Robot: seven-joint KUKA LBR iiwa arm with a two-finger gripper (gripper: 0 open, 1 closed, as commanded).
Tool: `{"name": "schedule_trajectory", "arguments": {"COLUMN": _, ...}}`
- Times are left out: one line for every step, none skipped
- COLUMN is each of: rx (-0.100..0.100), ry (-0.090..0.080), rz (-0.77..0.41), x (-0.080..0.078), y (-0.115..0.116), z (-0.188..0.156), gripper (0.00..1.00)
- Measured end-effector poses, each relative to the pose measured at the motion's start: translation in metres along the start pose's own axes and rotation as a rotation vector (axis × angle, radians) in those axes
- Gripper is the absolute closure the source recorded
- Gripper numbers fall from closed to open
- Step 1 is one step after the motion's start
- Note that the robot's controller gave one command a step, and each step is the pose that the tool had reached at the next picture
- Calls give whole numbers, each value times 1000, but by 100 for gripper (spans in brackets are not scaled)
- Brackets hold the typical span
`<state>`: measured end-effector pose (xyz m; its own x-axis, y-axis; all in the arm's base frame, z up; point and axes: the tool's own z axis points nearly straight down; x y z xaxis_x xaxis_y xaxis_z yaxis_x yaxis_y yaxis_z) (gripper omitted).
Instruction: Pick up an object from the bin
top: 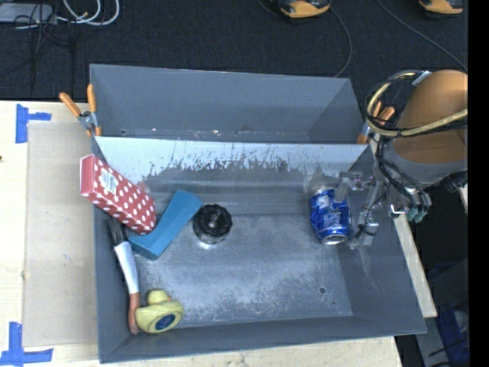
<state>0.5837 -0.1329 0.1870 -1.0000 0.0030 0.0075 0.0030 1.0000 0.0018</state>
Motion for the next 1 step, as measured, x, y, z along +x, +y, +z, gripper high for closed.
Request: {"name": "schedule_trajectory", "arguments": {"rx": 1, "ry": -7, "rz": -4, "x": -1, "y": 1, "z": -5, "gripper": 0}}
